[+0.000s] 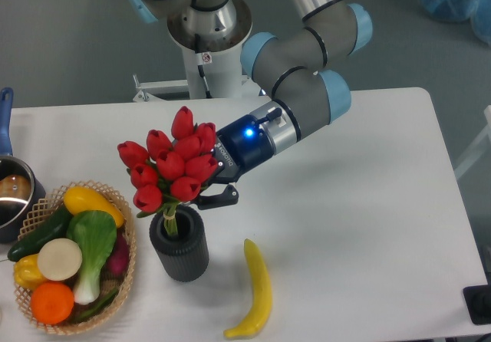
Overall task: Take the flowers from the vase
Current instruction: 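Lift the gripped tulips upward out of the dark vase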
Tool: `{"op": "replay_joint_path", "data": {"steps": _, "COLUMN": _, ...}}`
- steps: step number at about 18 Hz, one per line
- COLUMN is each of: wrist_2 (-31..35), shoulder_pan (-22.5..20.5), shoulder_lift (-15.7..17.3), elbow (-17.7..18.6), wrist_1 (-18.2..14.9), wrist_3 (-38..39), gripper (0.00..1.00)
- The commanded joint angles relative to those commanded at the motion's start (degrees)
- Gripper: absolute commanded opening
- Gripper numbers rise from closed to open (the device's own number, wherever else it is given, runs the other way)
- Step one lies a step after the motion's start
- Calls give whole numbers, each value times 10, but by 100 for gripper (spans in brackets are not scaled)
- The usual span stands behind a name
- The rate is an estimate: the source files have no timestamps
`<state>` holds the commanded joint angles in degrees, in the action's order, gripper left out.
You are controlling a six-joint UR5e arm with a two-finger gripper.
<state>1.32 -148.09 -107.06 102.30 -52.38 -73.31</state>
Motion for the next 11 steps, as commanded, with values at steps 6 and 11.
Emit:
{"op": "replay_joint_path", "data": {"steps": 6, "wrist_2": 0, "shoulder_pan": -4, "shoulder_lift": 13, "elbow": 10, "wrist_1": 0, "wrist_3": 12, "gripper": 40}}
{"op": "replay_joint_path", "data": {"steps": 11, "wrist_2": -14, "shoulder_pan": -4, "shoulder_lift": 18, "elbow": 12, "wrist_1": 0, "wrist_3": 17, "gripper": 40}}
